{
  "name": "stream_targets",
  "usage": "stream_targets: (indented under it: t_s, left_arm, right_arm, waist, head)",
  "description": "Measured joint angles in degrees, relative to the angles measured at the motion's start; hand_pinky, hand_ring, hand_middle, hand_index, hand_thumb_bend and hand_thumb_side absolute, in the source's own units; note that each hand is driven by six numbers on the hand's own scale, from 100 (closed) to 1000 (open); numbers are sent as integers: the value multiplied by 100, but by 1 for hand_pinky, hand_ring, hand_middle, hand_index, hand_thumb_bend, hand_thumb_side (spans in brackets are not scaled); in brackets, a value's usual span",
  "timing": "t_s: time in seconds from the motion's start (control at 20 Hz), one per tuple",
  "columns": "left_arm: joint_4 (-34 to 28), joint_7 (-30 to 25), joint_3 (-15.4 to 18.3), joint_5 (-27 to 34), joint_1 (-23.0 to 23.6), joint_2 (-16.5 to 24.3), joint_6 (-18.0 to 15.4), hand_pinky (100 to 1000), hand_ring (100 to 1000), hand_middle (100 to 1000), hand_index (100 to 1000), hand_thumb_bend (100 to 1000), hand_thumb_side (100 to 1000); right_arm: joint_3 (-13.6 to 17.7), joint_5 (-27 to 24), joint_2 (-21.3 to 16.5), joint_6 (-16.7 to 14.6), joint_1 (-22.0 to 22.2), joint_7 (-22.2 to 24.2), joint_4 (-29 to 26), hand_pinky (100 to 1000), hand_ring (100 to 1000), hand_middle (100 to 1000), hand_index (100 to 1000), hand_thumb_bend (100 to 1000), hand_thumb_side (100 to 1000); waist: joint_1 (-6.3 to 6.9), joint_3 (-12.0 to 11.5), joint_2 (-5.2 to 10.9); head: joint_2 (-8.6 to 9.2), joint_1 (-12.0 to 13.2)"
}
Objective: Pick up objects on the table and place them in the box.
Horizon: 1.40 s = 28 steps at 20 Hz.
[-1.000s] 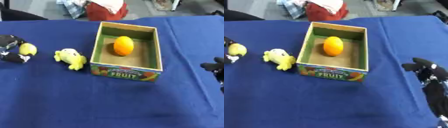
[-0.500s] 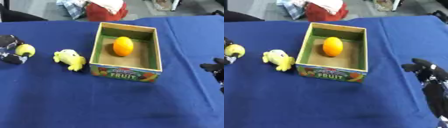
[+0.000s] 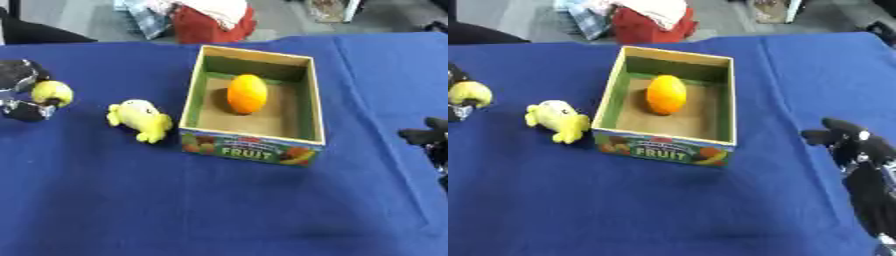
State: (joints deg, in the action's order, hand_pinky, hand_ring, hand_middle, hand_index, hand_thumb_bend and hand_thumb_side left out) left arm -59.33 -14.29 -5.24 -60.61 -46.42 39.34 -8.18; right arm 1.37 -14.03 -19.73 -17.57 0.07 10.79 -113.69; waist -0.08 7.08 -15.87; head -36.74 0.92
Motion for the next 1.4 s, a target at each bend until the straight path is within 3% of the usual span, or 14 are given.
stream_targets:
  t_s: [0.65, 1.05, 1.4]
  left_arm:
    - [-435, 252, -101, 416, -131, 5, 31, 552, 532, 487, 503, 100, 246]
    - [-1304, 218, -342, 1005, -309, -27, -80, 527, 510, 474, 482, 100, 253]
    - [-1961, -3, -627, 1506, -767, -419, -166, 519, 500, 472, 475, 100, 259]
  right_arm:
    - [2, 10, 1, 16, 27, -5, 0, 959, 798, 621, 845, 100, 1000]
    - [7, -39, -25, -22, -8, -12, 0, 959, 798, 620, 845, 100, 1000]
    - [8, -84, -83, -27, -114, 2, 0, 958, 798, 620, 845, 100, 1000]
  waist:
    - [47, 0, 17]
    - [121, 30, 18]
    - [206, 134, -41]
  head:
    - [-1, -104]
    - [-51, -180]
    - [-46, -68]
